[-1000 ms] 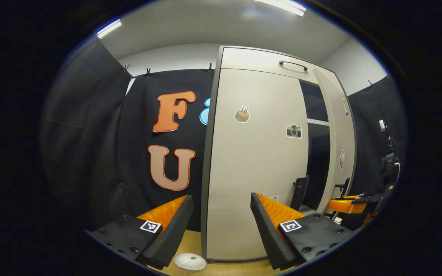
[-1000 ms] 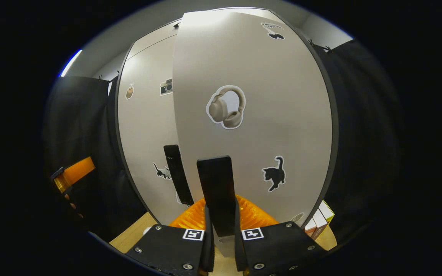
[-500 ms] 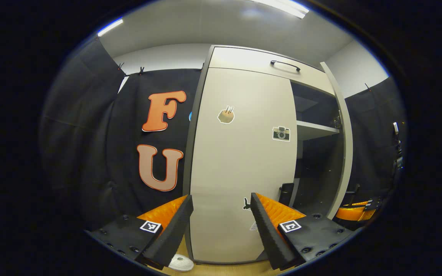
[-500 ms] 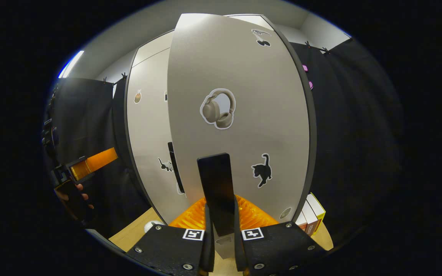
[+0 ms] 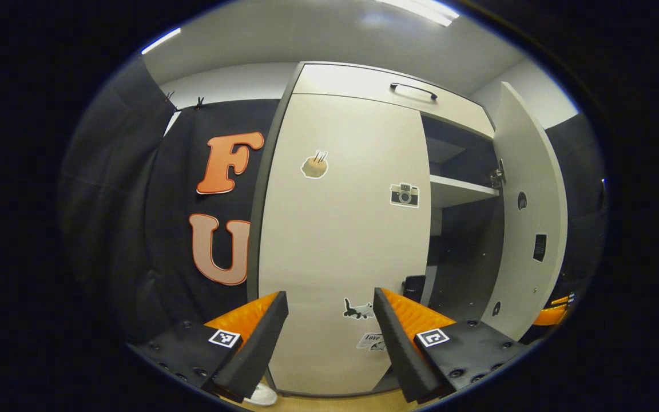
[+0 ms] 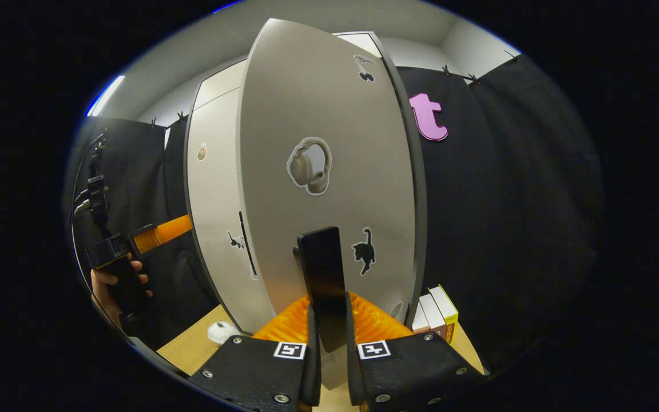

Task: Open the right door of the double-door shoe cabinet with the right hand, and open the left door with the left hand.

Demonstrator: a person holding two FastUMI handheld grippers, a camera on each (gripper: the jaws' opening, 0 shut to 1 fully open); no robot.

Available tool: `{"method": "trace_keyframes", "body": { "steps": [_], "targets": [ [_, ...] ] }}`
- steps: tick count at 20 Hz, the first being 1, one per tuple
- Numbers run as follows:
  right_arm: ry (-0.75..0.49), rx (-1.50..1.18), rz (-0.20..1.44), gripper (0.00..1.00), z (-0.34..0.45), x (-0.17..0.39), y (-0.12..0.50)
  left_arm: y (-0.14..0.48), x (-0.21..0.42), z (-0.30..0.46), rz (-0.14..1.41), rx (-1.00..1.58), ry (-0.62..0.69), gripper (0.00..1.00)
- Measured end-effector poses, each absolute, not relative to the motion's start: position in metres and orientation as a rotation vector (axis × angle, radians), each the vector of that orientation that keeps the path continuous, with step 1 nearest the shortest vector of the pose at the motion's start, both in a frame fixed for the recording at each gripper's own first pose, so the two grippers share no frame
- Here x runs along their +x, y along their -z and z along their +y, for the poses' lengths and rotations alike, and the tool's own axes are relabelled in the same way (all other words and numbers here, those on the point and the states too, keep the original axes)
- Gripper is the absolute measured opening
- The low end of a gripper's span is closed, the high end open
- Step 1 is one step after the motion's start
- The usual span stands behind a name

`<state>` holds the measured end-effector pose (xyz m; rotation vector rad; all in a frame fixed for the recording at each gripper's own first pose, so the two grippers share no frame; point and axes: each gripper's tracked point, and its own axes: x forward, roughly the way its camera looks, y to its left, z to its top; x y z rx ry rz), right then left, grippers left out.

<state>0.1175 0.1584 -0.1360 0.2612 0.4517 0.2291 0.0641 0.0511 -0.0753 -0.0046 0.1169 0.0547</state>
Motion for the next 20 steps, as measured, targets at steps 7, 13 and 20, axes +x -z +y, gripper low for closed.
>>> {"method": "trace_keyframes", "body": {
  "steps": [7,13,20],
  "targets": [
    [-0.170,0.264,0.454,0.18,0.138,0.112,0.136,0.094,0.078,0.035,0.149,-0.009,-0.039,0.96],
    [-0.077,0.240,0.433,0.17,0.114,0.114,0.139,0.113,0.087,0.018,0.183,0.015,-0.013,0.96],
    [0.071,0.222,0.416,0.10,0.078,0.115,0.140,0.131,0.091,0.007,0.228,0.000,0.007,0.96]
  ]
}}
